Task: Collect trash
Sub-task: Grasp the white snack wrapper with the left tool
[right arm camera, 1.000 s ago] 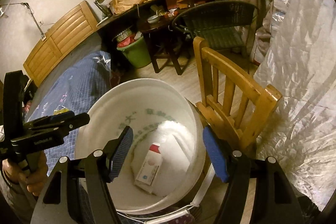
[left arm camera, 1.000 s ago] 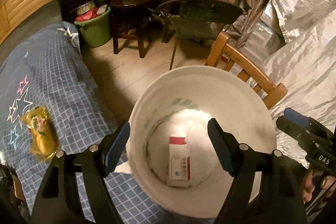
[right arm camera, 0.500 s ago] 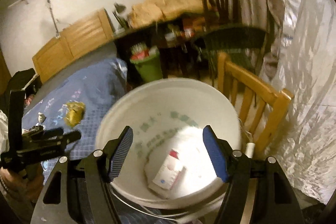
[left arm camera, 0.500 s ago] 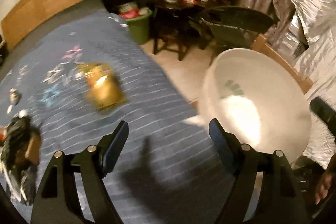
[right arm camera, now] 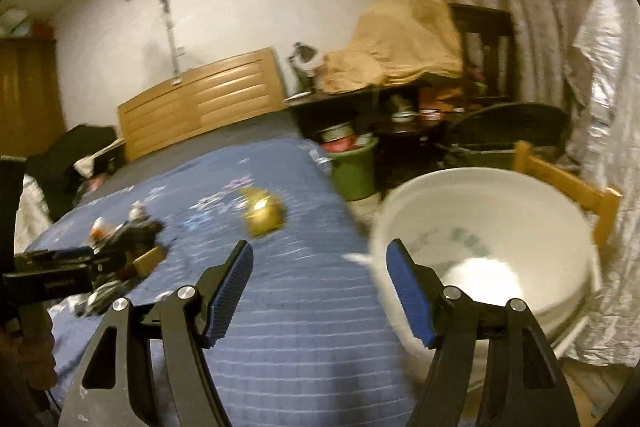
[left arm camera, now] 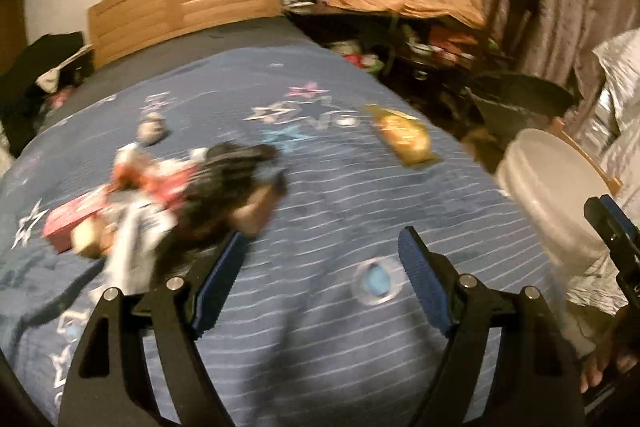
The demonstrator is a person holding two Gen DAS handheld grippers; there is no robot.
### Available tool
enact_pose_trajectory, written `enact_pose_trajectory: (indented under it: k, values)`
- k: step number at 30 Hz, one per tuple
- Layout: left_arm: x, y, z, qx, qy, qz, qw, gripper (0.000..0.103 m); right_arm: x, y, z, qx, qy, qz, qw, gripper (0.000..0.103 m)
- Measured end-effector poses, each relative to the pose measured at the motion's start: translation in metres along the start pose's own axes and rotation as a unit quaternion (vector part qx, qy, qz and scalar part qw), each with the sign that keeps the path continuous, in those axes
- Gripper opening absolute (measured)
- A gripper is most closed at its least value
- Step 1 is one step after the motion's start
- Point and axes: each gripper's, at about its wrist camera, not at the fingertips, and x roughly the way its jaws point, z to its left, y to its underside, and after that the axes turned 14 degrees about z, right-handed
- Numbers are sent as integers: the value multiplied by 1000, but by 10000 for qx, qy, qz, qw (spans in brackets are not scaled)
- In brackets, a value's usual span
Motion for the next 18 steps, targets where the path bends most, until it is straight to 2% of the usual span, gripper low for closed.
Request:
enact_pose_trajectory:
  k: [7, 11, 18]
  values:
    - [-14, 34, 93, -574, -318, 51, 9978, 76, 14, 18, 59, -313, -324, 408, 9982, 70]
    - [-7, 46, 145, -833, -252, 336, 9956, 76, 16, 25, 65, -332, -389, 554, 9972, 71]
    - [31, 36, 173, -667, -330, 680, 9949, 76, 28, 30, 71, -415, -401, 839, 9948, 72]
